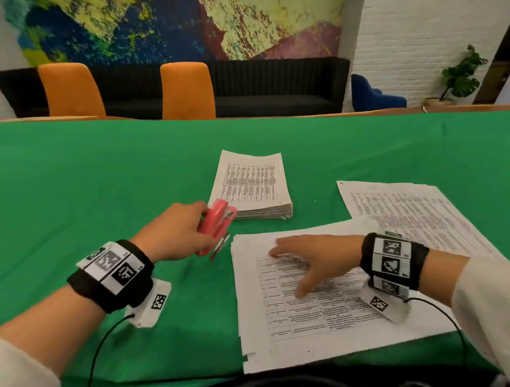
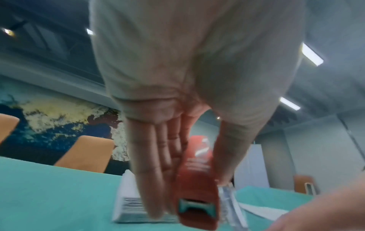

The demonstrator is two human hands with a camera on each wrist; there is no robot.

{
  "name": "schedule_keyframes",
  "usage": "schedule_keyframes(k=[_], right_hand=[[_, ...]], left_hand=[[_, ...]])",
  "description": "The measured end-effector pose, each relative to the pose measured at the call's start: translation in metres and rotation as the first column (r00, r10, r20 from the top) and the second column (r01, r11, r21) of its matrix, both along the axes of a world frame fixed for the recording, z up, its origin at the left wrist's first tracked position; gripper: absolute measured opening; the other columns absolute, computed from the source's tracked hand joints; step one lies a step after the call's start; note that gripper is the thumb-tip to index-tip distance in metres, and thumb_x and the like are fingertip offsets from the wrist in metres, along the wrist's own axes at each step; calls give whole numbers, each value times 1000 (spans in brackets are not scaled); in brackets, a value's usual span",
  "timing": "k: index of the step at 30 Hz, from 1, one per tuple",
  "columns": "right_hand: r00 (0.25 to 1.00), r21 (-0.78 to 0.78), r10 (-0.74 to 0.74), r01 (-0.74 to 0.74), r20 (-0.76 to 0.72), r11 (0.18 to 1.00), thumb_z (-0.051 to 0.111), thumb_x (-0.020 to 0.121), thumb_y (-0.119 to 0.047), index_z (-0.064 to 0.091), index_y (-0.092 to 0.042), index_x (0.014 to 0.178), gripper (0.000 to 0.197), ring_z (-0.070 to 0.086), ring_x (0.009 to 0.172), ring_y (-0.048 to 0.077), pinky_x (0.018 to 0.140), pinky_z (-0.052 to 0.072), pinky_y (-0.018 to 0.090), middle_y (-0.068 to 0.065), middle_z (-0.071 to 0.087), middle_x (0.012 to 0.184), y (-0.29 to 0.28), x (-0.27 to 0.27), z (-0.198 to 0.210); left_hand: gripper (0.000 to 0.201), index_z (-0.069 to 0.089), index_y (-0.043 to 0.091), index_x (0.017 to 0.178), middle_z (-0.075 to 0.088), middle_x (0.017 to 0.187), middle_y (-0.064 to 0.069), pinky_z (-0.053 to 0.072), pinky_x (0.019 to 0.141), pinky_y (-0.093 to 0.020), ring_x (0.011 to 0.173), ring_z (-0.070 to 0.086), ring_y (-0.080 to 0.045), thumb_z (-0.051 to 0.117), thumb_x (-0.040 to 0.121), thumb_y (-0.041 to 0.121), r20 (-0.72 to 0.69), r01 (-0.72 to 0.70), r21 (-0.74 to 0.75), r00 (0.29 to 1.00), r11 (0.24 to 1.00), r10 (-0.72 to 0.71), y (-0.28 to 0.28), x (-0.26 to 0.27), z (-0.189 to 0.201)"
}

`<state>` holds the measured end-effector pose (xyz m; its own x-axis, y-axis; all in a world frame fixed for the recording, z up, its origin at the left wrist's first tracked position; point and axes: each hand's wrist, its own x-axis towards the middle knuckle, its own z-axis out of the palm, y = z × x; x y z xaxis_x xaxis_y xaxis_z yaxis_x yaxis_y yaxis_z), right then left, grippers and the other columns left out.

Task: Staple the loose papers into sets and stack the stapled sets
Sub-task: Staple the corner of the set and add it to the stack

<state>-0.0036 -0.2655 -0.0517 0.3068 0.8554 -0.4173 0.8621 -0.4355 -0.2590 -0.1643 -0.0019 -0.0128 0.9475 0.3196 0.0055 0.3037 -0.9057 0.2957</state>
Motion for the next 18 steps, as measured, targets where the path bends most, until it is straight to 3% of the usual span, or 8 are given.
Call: schedule_keyframes(k=[3,7,10,11,13,15,18], right_hand=[[998,25,-48,49,-45,999,84,79,-57,18,-33,164,111,25,154,13,128,21,38,-14,19,171,-7,9,0],[991,14,-94,96,-92,995,86,78,-52,11,-25,165,119,25,153,14,128,20,36,-10,16,172,-18,15,-1],[989,17,-124,126,-79,992,83,62,-77,7,-35,164,133,28,151,16,129,19,46,-13,18,170,-20,20,-8],[987,24,-129,132,-99,991,83,60,-78,6,-39,162,134,30,149,15,129,18,48,-16,22,167,-21,22,-10],[977,32,-127,135,-172,990,90,67,-62,3,-44,161,130,31,146,13,128,11,42,-17,27,164,-24,25,-10],[947,15,-159,170,-280,985,94,65,-50,-5,-43,162,139,29,147,13,126,12,37,-15,26,166,-31,30,-9],[914,-15,-221,229,-340,973,97,55,-56,-14,-46,160,153,20,155,19,129,17,49,-13,14,171,-38,36,-12]], left_hand=[[37,59,29,109,72,93,8,55,59,-27,71,71,-7,79,79,24,17,115,-111,993,987,-114,-29,9,2],[38,59,25,115,66,100,6,49,63,-27,84,64,-14,76,82,27,-58,200,-31,978,979,-202,-61,35,-16],[26,58,19,109,61,91,3,38,55,-27,76,57,-14,71,87,25,-117,248,85,964,965,-238,-74,50,-23],[22,59,19,108,60,88,3,36,54,-27,74,55,-13,68,89,25,-128,272,125,958,954,-256,-78,53,-24],[19,59,18,109,60,87,2,35,55,-28,74,56,-16,64,93,25,-147,326,198,942,925,-301,-84,56,-23],[19,59,18,113,61,89,1,37,59,-30,78,58,-21,62,96,25,-179,398,249,915,883,-362,-87,57,-21],[24,58,21,119,63,93,0,40,66,-31,78,56,-22,61,96,25,-274,541,295,838,788,-473,-90,56,-15]])
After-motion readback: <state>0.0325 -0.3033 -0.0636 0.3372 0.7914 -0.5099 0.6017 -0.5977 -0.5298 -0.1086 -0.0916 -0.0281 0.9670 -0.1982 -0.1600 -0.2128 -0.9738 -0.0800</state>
